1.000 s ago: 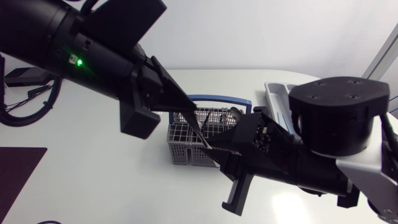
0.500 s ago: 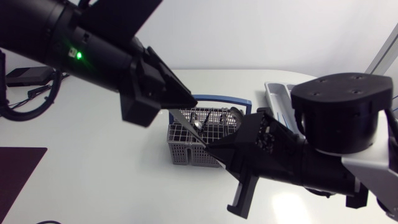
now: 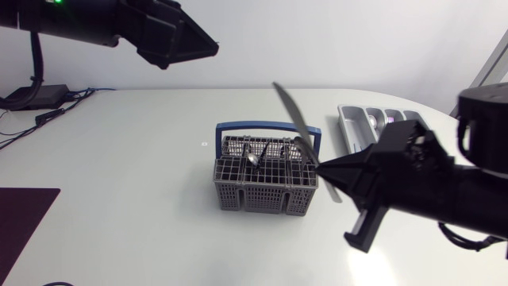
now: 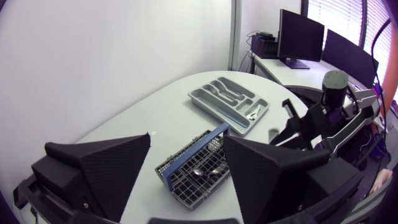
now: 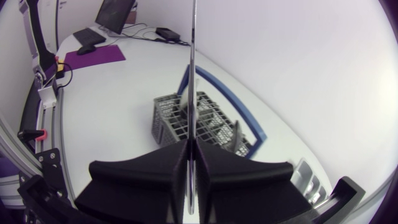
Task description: Unload the cutlery basket into the drawer organizer.
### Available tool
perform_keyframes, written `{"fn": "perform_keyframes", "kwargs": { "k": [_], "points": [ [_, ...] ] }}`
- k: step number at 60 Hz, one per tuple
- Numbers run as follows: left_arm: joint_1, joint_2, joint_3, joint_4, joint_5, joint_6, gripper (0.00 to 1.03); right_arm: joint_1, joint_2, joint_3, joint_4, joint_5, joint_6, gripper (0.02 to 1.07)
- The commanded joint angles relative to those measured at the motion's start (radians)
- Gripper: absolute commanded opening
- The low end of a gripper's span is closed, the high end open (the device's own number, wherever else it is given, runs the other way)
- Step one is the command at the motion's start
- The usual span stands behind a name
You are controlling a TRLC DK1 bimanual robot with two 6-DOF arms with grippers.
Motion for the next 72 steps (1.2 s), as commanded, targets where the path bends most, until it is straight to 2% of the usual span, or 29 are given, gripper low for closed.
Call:
{"fn": "perform_keyframes", "kwargs": {
  "k": [1,7,11,12,13,19,29,40,50,72],
  "points": [
    [0.006,-0.018,-0.034,0.014,-0.023,-0.025,0.99,-0.117,-0.067,-0.014,-0.031,-0.038,-0.029,0.07],
    [0.006,-0.004,-0.06,0.032,-0.058,-0.025,0.99,-0.372,-0.081,-0.029,-0.046,-0.152,-0.081,0.07],
    [0.003,0.001,-0.071,0.038,-0.066,-0.023,0.99,-0.484,-0.064,-0.037,-0.035,-0.204,-0.105,0.07],
    [-0.002,0.004,-0.078,0.046,-0.089,-0.022,0.99,-0.588,-0.033,-0.042,-0.014,-0.253,-0.127,0.07],
    [-0.002,0.005,-0.08,0.047,-0.092,-0.022,0.99,-0.625,-0.021,-0.042,-0.006,-0.268,-0.133,0.07],
    [-0.012,0.009,-0.092,0.049,-0.101,-0.02,0.99,-0.814,0.088,-0.034,0.061,-0.352,-0.167,0.07],
    [-0.048,0.012,-0.14,0.054,-0.126,0.0,0.99,-1.021,0.341,0.046,0.179,-0.406,-0.188,0.07],
    [-0.1,0.013,-0.198,0.047,-0.138,0.058,0.99,-1.114,0.576,0.193,0.215,-0.394,-0.187,0.07],
    [-0.109,0.016,-0.221,0.047,-0.14,0.081,0.99,-1.145,0.75,0.337,0.204,-0.345,-0.185,0.07],
    [-0.137,0.007,-0.292,0.052,-0.14,0.135,0.99,-1.163,1.108,0.713,0.041,-0.245,-0.153,0.07]
  ]
}}
